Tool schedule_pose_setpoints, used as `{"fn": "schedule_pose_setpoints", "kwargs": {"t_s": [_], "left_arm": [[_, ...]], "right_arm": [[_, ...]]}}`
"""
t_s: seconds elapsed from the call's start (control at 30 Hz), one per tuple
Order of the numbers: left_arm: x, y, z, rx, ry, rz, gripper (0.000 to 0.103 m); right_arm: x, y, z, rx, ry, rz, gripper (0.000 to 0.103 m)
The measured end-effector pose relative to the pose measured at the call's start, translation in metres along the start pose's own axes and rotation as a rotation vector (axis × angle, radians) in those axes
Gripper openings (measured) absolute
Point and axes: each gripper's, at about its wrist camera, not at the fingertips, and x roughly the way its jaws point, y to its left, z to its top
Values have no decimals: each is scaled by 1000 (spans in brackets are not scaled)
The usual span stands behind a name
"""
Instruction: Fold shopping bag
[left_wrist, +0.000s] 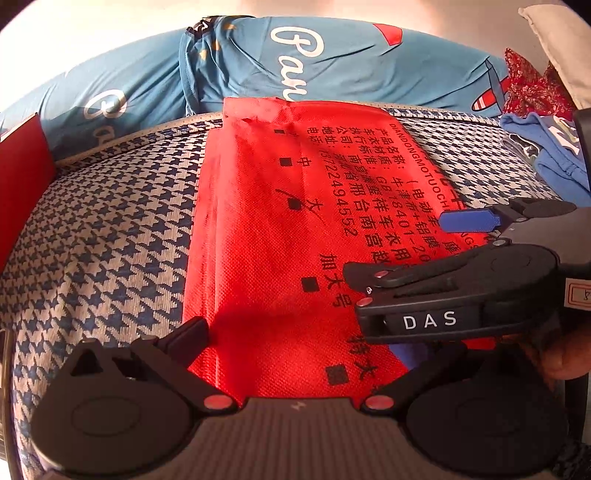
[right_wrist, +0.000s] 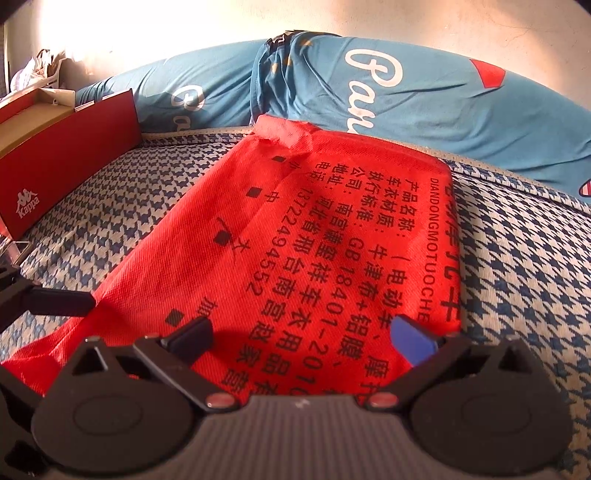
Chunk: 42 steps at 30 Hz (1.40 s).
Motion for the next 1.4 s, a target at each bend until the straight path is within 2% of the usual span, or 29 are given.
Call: {"fn": "schedule_pose_setpoints", "kwargs": {"t_s": [0.93,1.13,1.27,1.4], "left_arm": [[2,-1,-5,-12,-2,11,103],[0,1,-3,-17,3,7,103],[-7,4,1,-20,-46,33,103],[-10,11,5,-22,-57,62,103]], "right_arm": [[2,1,-3,-8,-21,-14,103],[1,0,6,-10,23,-3,103],[-7,-6,11,34,-38,-20,103],[-8,-12,14,55,-27,-58,103]]}}
